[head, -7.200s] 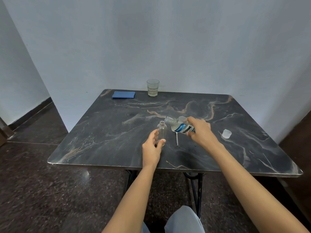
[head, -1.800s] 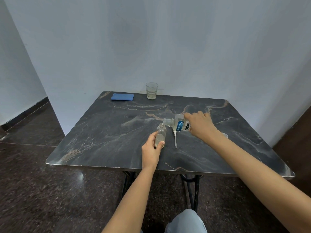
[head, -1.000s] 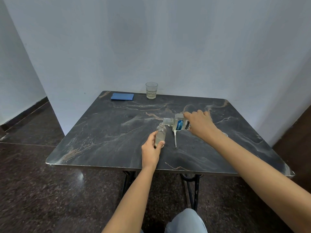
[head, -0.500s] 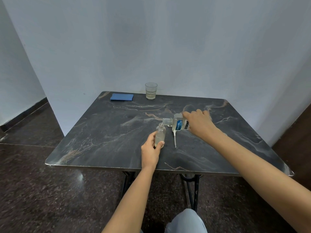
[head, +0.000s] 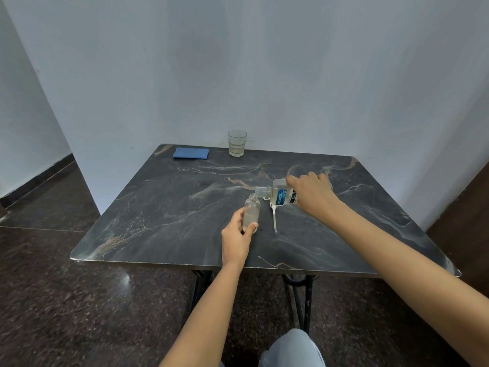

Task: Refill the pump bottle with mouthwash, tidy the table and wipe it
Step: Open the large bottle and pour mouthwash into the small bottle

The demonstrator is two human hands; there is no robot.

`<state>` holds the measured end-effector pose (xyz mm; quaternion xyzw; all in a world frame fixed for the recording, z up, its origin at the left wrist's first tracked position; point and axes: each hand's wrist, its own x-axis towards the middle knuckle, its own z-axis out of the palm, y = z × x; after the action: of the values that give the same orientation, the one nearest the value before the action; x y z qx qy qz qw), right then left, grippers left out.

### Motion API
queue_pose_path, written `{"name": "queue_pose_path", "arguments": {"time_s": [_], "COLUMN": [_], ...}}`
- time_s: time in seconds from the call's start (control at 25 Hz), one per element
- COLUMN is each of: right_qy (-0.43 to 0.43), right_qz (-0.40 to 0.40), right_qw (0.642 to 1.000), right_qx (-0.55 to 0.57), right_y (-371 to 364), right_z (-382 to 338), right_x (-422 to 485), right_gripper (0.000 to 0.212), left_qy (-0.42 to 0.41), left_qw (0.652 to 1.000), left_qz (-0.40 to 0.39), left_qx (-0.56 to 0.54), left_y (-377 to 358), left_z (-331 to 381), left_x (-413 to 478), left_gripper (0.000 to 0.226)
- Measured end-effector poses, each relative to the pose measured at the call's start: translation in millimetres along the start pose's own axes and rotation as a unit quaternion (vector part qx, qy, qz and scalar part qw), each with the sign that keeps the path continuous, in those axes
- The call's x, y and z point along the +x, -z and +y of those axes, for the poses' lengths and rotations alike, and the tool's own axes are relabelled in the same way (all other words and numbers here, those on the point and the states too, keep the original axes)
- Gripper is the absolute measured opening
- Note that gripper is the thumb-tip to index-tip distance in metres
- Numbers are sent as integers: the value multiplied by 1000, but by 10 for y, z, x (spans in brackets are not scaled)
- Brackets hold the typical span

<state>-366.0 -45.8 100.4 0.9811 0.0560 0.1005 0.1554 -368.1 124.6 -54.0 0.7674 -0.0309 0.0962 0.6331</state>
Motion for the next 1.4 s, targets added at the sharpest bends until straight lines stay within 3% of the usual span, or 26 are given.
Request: {"name": "queue_pose_path", "arguments": {"time_s": [1.4], "right_qy": [-5], "right_qz": [-15], "right_qw": [1000], "right_qx": [-1], "right_y": [83], "right_z": [-34], "right_x": [-32], "right_gripper": [43], "left_qy": [-5], "left_qw": [1000], "left_qz": [-3], "left_qx": [2], "left_y": [29], "left_z": [65], "left_x": [-33], "left_gripper": [39]}}
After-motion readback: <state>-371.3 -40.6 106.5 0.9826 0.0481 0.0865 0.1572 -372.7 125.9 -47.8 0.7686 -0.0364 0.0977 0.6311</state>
